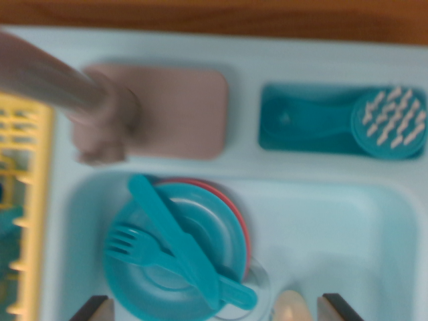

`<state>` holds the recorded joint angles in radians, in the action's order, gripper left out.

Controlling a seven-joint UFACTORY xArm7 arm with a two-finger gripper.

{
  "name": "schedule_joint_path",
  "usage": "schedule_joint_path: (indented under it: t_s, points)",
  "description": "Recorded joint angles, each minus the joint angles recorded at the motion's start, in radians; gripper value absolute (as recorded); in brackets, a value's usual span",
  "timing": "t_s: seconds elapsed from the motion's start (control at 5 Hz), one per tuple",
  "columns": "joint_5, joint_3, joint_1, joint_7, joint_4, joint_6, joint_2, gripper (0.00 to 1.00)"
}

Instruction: Pick detergent from the sink

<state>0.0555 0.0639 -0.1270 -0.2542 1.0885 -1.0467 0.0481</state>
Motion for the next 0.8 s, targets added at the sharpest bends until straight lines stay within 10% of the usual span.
schedule_joint_path:
  t_s: [0.8]
  points:
    - [0.0063,0.018,-0.0145,-0.047,-0.084,0.084,0.012,0.0]
